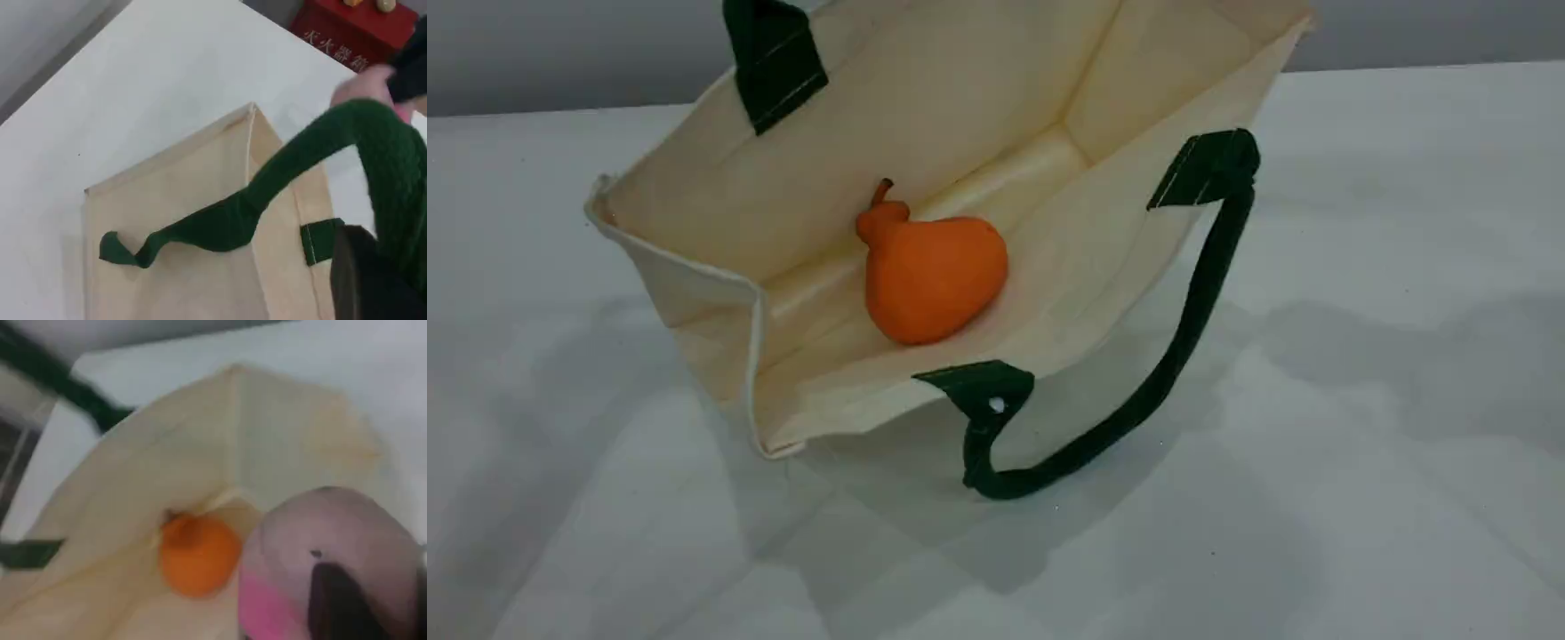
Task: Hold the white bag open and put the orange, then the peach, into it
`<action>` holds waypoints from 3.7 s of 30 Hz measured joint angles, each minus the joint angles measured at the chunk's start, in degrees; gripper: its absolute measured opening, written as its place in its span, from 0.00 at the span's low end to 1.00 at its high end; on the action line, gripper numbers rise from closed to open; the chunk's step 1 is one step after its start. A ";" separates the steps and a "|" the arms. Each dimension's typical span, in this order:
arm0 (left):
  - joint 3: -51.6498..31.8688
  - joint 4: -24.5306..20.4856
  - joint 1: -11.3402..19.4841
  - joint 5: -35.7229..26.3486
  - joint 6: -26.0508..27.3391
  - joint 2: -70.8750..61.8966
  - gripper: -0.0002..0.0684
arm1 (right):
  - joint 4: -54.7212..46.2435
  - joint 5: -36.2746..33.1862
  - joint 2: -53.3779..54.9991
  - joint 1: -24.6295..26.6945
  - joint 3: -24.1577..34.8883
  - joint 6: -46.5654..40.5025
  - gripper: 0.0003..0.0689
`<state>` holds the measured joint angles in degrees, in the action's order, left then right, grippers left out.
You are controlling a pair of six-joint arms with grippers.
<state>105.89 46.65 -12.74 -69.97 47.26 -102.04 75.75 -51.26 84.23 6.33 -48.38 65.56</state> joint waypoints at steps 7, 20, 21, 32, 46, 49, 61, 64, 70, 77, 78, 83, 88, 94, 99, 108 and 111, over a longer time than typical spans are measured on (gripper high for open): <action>0.00 0.05 0.00 0.00 -0.33 0.00 0.09 | 5.57 2.55 0.00 -12.01 0.00 0.10 0.22; 0.00 1.56 0.00 0.00 -0.38 0.00 0.09 | 8.45 29.05 3.88 -32.63 -0.06 0.73 0.22; 0.00 1.56 0.00 0.00 -0.38 0.00 0.09 | 9.30 31.45 4.92 -33.92 -0.06 1.20 0.22; 0.00 1.50 -0.07 0.00 -0.38 0.00 0.09 | 19.18 40.42 14.84 -37.39 -5.06 9.04 0.22; 0.00 1.50 -0.07 0.00 -0.38 0.00 0.09 | 20.25 32.85 23.39 -37.83 -10.97 11.87 0.28; 0.00 1.50 -0.07 0.00 -0.38 0.00 0.09 | 20.60 32.97 23.39 -37.83 -10.97 11.82 0.44; 0.00 1.31 -0.07 0.00 -0.38 0.00 0.09 | 15.79 31.45 18.48 -37.78 -10.87 10.75 0.83; 0.00 1.31 -0.07 0.00 -0.38 0.00 0.09 | 12.87 31.45 15.29 -37.78 -10.54 9.36 0.84; 0.00 0.83 -0.01 0.00 -0.38 0.00 0.09 | 5.27 31.45 8.10 -37.71 -9.05 4.11 0.84; 0.00 -1.47 0.21 -0.06 0.07 1.64 0.09 | -4.55 31.26 0.24 -35.21 -7.25 -2.81 0.84; 0.00 -1.47 0.56 -0.23 0.19 2.09 0.09 | -5.64 30.48 -0.34 -34.41 -7.25 -3.86 0.84; 0.00 -1.72 1.22 0.01 0.13 2.26 0.09 | -10.48 23.64 -3.32 -29.36 -7.25 -9.01 0.84; 0.00 -1.65 1.22 0.01 0.19 2.26 0.09 | -14.24 16.70 -7.56 -23.08 -7.30 -12.45 0.84; -0.10 -0.14 1.15 -0.04 0.25 1.23 0.09 | -16.16 10.49 -14.68 -16.08 -7.30 -14.67 0.84; -0.29 0.25 0.54 0.18 0.10 -1.33 0.09 | -16.17 9.35 -20.36 -13.57 -7.30 -14.61 0.84; -0.36 1.93 -0.68 0.18 0.05 -8.12 0.09 | -19.41 7.26 -25.97 -13.62 -7.30 -18.50 0.83; -0.48 1.99 -0.68 0.13 0.05 -9.82 0.09 | -22.28 7.17 -26.10 -13.62 -7.30 -20.84 0.81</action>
<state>105.41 48.64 -13.41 -69.84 47.32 -111.86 53.47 -44.09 58.14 -7.29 -55.68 44.72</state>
